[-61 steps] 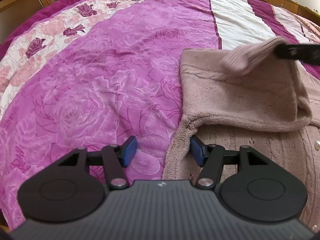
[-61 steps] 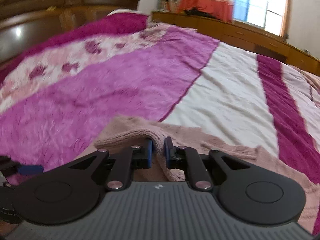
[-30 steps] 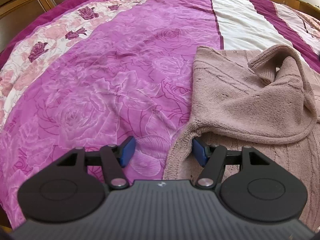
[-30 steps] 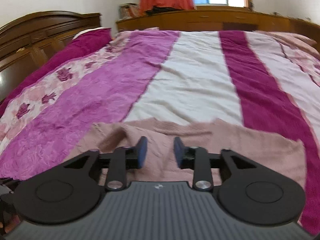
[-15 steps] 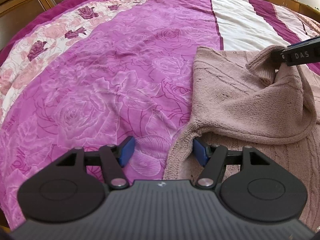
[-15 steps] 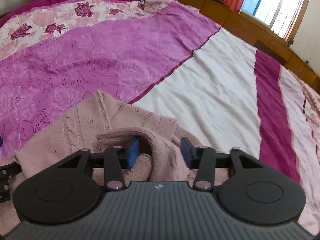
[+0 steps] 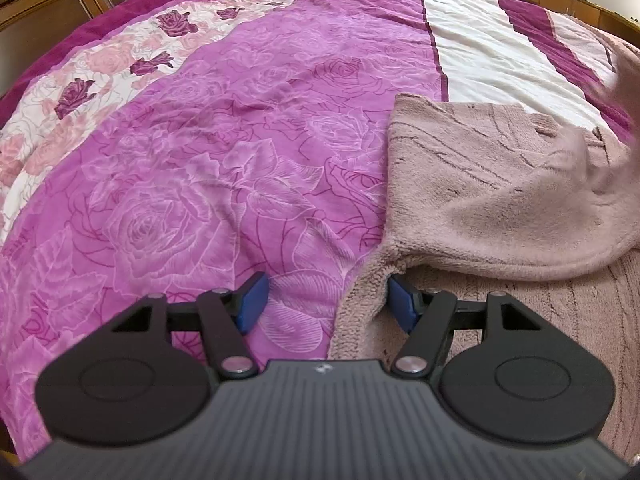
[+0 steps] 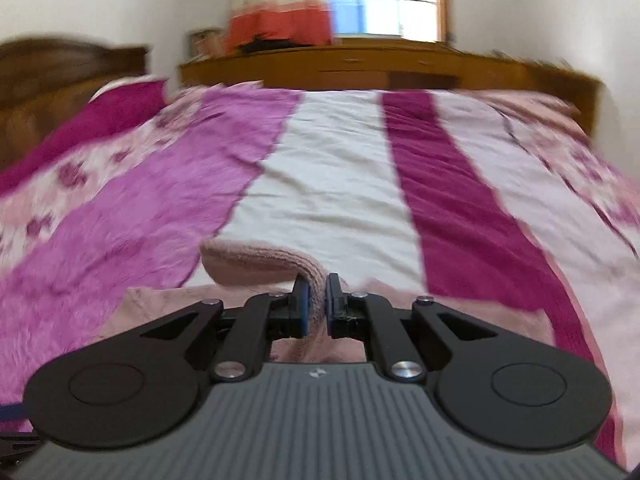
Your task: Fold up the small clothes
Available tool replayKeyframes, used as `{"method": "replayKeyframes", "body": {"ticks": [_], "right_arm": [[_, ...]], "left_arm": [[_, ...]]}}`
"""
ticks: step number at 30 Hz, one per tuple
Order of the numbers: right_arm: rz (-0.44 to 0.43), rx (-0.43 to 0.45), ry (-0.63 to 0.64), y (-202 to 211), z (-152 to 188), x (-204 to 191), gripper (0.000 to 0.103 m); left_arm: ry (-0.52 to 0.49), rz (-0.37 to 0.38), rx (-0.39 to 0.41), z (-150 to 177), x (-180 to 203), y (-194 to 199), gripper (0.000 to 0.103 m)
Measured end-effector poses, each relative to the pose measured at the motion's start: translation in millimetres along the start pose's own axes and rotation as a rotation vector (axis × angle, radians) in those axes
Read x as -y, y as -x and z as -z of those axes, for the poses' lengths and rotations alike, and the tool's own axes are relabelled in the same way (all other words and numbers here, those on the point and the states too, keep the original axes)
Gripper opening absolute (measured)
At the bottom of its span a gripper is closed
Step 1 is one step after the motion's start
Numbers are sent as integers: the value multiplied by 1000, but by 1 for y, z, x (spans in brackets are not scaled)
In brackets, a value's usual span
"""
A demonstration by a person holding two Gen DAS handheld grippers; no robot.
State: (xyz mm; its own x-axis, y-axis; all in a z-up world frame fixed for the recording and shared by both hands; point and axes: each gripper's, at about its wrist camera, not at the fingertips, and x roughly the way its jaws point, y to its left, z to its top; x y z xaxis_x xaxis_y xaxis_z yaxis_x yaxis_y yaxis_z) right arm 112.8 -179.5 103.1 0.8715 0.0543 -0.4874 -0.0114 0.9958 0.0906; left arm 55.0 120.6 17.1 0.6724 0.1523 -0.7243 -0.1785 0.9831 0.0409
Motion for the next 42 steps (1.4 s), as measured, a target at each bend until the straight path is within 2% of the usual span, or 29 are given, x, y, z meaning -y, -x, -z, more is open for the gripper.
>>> {"method": "replayKeyframes", "body": {"ticks": [6,10,14,16,21,23,26,29,36,42], "right_arm": [[20,-38,-131,22,46,49,9],[13,-114,-277,26,75,78,11],[48,-152,-392,32,99,101,38],[60,-140,-410,37,103,106,40],[93,-112,-417,49,103,116,43],[100,-100,-414,53,101,118,51],[96,-92,-398,57,99,119,54],[74,-95,-387,60,101,118,55],[8,-131,-368,57,110,110,55],[-30,-111,-334,57,107,99,55]], "left_arm": [[-5,-5,-1,-1,0,-1,67],[-7,-8,-1,-1,1,-1,68],[-4,-9,-6,-1,0,-1,68],[-6,-12,-7,-2,1,-1,68],[-7,-17,-10,-2,2,-1,68],[-6,-19,-13,-3,2,-1,68],[-8,-27,-22,-5,2,2,68],[-9,-22,-31,-8,1,9,66],[-72,0,38,-27,5,41,66],[-61,28,43,-57,14,32,66]]}}
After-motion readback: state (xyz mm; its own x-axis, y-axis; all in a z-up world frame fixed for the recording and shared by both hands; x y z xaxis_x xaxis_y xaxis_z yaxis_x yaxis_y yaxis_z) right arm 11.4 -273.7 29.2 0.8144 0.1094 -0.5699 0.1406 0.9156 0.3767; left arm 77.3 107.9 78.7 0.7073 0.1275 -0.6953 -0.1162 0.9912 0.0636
